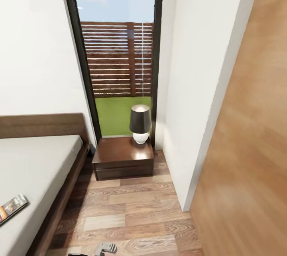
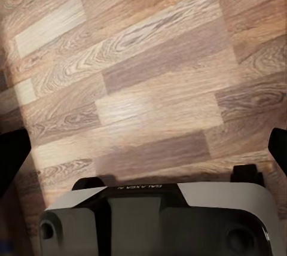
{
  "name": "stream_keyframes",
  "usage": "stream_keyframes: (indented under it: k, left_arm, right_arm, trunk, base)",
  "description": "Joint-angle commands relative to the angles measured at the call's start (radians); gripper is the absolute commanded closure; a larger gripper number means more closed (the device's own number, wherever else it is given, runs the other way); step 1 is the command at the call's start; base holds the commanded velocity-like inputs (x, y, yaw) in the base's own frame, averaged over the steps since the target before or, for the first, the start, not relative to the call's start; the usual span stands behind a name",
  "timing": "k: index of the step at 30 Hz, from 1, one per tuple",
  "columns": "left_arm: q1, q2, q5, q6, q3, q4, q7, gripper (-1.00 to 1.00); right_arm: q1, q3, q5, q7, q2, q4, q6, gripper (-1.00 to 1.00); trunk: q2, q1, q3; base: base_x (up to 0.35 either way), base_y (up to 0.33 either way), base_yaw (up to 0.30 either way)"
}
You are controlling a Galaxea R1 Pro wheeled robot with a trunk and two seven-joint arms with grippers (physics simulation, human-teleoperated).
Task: In the bedroom, move the book from the bed onto either nightstand, and place the two sandals side by side next to the bed.
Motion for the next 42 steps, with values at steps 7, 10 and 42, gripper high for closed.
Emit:
stream_keyframes:
  k: [7, 10, 42]
  left_arm:
    - [-0.001, 0.000, 0.008, 0.008, -0.005, -0.002, -0.004, -1.00]
    - [-0.001, 0.000, 0.008, 0.008, -0.005, -0.002, -0.004, -1.00]
    - [-0.001, 0.000, 0.008, 0.008, -0.006, -0.002, -0.004, -1.00]
  right_arm:
    - [-0.002, 0.008, -0.011, 0.006, 0.000, 0.003, 0.000, -1.00]
    - [-0.002, 0.008, -0.011, 0.006, 0.000, 0.003, 0.000, -1.00]
    - [-0.002, 0.008, -0.011, 0.006, 0.000, 0.003, 0.000, -1.00]
  trunk:
    - [-0.002, 0.001, -0.002]
    - [-0.002, 0.001, -0.002]
    - [-0.002, 0.001, -0.002]
  base:
    - [0.311, 0.000, 0.028]
    - [0.285, 0.000, 0.061]
    - [0.276, 0.000, 0.059]
